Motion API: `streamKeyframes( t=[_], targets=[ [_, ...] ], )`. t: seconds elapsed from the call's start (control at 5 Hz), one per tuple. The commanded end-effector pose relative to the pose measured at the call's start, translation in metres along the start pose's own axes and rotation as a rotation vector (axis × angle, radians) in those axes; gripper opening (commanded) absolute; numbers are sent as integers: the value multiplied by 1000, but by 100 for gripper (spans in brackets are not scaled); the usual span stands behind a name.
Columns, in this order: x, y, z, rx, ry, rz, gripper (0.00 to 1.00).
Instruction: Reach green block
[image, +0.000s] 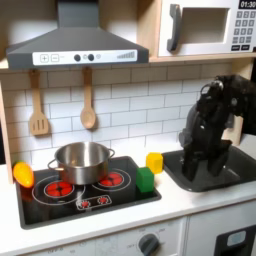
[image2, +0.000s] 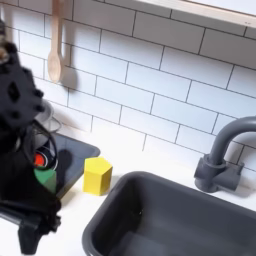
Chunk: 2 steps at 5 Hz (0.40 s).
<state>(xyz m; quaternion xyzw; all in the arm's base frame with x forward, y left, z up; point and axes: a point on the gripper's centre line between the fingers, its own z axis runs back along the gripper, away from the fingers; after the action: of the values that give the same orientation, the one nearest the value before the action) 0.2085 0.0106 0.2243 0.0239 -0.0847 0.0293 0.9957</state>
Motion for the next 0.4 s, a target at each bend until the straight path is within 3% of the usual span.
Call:
streamKeyframes(
  t=[0.0, 0.2],
  targets=[
    [33, 8, -10, 16, -18, 44, 100],
    [47, 12, -14, 18, -28, 48, 100]
  ],
)
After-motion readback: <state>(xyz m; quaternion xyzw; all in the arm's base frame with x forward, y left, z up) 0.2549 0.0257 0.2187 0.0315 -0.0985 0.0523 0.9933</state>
